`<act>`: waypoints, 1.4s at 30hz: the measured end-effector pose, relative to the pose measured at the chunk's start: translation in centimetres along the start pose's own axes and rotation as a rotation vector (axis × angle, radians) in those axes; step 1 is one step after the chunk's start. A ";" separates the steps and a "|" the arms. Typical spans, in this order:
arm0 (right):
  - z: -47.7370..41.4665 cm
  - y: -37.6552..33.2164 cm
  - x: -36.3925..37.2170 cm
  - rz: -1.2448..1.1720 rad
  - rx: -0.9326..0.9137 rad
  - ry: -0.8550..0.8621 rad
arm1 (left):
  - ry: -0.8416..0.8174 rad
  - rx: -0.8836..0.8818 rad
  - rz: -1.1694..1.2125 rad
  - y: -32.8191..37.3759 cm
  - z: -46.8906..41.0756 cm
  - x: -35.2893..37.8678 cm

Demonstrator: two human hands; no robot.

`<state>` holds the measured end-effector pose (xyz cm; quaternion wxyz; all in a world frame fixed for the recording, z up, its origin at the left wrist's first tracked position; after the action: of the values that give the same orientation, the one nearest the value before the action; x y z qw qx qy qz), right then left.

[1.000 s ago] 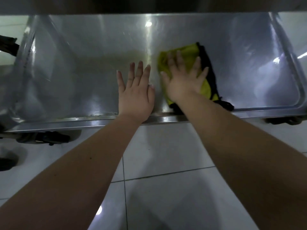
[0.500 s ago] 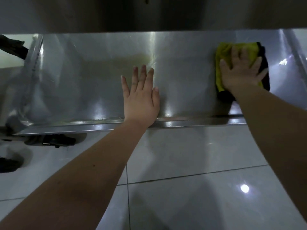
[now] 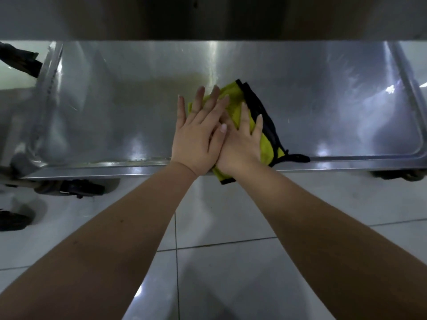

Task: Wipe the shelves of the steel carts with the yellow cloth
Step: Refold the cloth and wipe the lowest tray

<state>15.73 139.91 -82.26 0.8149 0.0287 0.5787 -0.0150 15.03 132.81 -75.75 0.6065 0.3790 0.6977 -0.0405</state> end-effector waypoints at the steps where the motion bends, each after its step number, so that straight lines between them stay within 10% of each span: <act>1: 0.2 0.0 -0.3 -0.064 -0.026 -0.002 | -0.011 0.001 0.025 0.0 0.0 0.0; 7: 1.4 8.7 -3.2 -0.330 0.104 0.274 | -0.098 -0.058 -0.041 0.7 -0.2 1.2; 13: 2.4 12.8 -0.6 -0.373 0.139 0.149 | -0.368 -0.404 -0.245 3.9 -2.1 7.3; 28: 1.8 12.5 0.1 -0.290 0.164 0.116 | -0.388 -0.495 -0.375 -10.4 2.9 -0.4; 42: 1.8 13.3 0.4 -0.282 0.157 0.121 | -0.503 -0.056 -0.336 3.7 -2.0 7.9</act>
<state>18.33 153.07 -81.63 0.7635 0.0118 0.6222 -0.1726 15.73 140.29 -80.69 0.7552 0.2196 0.5795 -0.2136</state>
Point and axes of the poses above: each hand's wrist, its own z-axis away from the middle knuckle, its own x-axis out of the palm, y = z × x, the point moved 8 cm from there along -z, towards the middle knuckle, and after that the axes turned 5 degrees about -y, right-handed, at the moved point
